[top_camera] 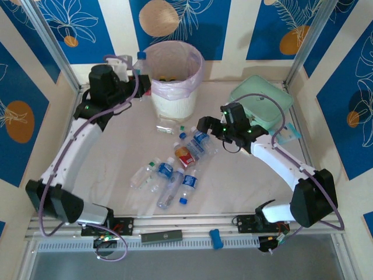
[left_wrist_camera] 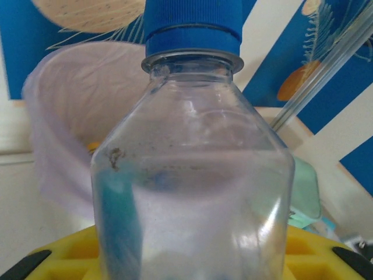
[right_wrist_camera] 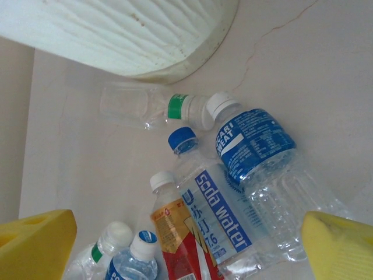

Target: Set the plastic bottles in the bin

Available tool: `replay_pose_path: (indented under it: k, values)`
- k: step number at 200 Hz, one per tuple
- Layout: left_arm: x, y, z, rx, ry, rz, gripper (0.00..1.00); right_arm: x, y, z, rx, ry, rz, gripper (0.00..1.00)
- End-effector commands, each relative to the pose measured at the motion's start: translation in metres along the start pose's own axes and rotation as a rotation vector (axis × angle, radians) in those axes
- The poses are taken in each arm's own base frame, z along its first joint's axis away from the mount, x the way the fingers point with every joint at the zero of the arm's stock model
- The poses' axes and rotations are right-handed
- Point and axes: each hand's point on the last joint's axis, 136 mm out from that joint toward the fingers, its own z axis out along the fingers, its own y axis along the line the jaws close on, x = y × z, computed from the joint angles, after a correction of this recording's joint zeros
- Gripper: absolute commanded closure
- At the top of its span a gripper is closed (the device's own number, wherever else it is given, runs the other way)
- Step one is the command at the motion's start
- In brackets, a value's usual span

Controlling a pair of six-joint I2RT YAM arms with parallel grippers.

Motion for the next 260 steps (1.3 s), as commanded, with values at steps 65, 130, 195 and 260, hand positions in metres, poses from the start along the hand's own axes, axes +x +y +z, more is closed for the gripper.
replay_pose_path:
  k: [65, 130, 195, 260]
  values:
    - [-0.052, -0.031, 0.074, 0.17, -0.002, 0.021, 0.62, 0.009, 0.001, -0.003, 0.037, 0.021, -0.062, 0.01]
    - [-0.018, -0.014, 0.141, 0.085, 0.098, 0.077, 0.62, 0.016, -0.017, -0.008, 0.114, 0.008, -0.081, 0.01]
    - [0.015, 0.008, 0.175, 0.014, 0.171, 0.091, 0.61, 0.004, -0.045, -0.021, 0.302, -0.113, -0.032, 0.01]
    - [0.015, 0.011, 0.174, -0.005, 0.172, 0.092, 0.12, 0.002, -0.043, -0.026, 0.3, -0.146, -0.033, 0.01]
